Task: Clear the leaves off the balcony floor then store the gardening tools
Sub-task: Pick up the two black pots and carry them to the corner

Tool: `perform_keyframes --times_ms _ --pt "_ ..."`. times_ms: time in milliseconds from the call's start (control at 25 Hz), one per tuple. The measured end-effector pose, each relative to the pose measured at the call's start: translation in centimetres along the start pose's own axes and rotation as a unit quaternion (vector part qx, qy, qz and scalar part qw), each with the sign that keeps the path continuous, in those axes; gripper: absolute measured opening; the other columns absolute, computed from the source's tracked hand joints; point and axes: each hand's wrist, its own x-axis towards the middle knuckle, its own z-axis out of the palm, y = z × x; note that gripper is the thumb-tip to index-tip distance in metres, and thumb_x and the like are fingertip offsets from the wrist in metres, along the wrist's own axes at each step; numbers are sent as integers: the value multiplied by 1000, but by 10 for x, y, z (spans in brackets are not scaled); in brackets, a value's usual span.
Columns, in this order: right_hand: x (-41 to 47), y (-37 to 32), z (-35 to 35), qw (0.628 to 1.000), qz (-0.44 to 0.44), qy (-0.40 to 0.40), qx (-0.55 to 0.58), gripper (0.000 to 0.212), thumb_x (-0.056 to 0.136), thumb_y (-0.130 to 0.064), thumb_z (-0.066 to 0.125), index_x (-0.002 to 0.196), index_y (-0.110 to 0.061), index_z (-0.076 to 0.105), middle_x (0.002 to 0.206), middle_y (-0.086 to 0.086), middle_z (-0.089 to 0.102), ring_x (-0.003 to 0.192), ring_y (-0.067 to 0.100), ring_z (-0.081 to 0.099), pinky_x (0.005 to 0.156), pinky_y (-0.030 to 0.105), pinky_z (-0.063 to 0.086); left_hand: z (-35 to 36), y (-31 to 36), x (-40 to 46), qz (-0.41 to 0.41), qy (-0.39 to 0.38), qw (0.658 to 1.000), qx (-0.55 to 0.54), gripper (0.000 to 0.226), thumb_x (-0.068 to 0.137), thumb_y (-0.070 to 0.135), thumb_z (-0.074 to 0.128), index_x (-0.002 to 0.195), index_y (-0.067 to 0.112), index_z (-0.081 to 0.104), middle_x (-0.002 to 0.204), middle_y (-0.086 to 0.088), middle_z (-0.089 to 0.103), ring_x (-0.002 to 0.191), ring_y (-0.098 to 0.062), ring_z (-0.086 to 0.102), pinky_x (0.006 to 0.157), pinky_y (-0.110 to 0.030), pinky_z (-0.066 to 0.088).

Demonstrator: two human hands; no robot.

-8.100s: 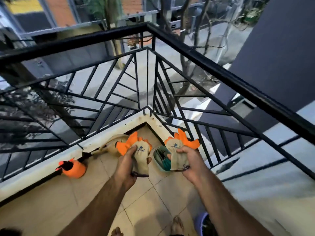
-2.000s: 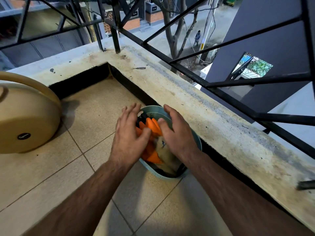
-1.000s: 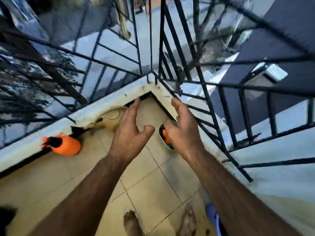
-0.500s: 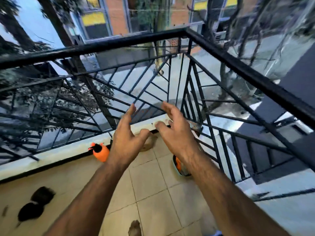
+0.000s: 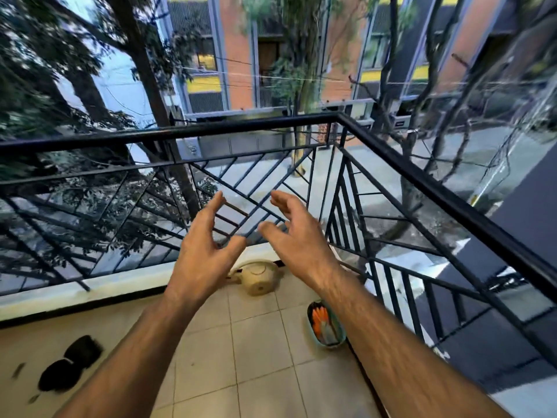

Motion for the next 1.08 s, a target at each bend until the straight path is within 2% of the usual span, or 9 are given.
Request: perform_keyframes --times_ms 200,320,400,480,600,720,800,920,1080 --pt "-25 -34 43 999 -21 -25 -14 63 94 -29 67 152 -28 41 153 -12 47 141 4 41 119 34 36 -61 -5 -32 -8 20 1000 -4 90 72 46 58 156 40 26 158 16 36 143 1 35 117 -41 37" --pt "-39 -51 88 999 -22 -35 -15 63 94 -29 67 151 -30 41 153 -13 48 140 3 42 113 28 35 -108 -23 -59 -15 31 999 3 89 75 46 59 157 40 25 159 17 35 142 1 34 117 -35 35" --pt "-47 -65 125 998 -25 -55 -16 62 94 -28 68 150 -29 43 152 -11 49 137 2 43 113 29 37 -144 -38 -78 -33 48 998 8 90 74 49 57 158 37 25 159 18 33 142 2 32 116 -33 34" --pt "-57 -79 169 995 -34 -88 -23 62 93 -27 69 149 -28 44 151 -11 50 135 2 44 116 35 40 -185 -59 -100 -48 74 996 13 91 73 50 55 158 35 27 157 17 35 143 2 33 118 -34 33" --pt "-67 -101 229 989 -50 -135 -31 64 92 -26 71 150 -25 45 151 -10 50 131 0 44 113 29 40 -242 -94 -130 -81 127 988 24 91 73 51 56 157 32 30 157 13 39 143 -2 36 119 -40 34" --pt "-72 -117 275 979 -69 -187 -39 64 93 -25 71 151 -26 43 153 -8 49 137 5 44 112 27 38 -285 -121 -157 -125 184 974 42 90 70 52 55 156 31 33 157 10 41 142 -6 38 118 -41 35" --pt "-70 -124 304 971 -83 -219 -54 65 93 -27 70 152 -27 42 155 -8 47 140 8 43 114 32 38 -310 -134 -173 -151 228 961 41 92 69 53 56 155 29 34 156 11 39 140 -3 37 118 -35 34" --pt "-65 -130 350 951 -111 -278 -79 65 93 -29 71 152 -28 43 155 -6 47 141 12 44 117 37 38 -338 -156 -203 -202 287 935 56 89 74 47 60 155 23 35 156 8 38 136 0 36 110 -28 37" --pt "-48 -128 396 926 -137 -340 -87 67 94 -33 70 154 -28 40 157 -6 45 143 13 41 119 42 37 -357 -178 -231 -276 339 895 87 87 82 38 67 158 23 30 160 1 35 144 -12 34 110 -21 26"
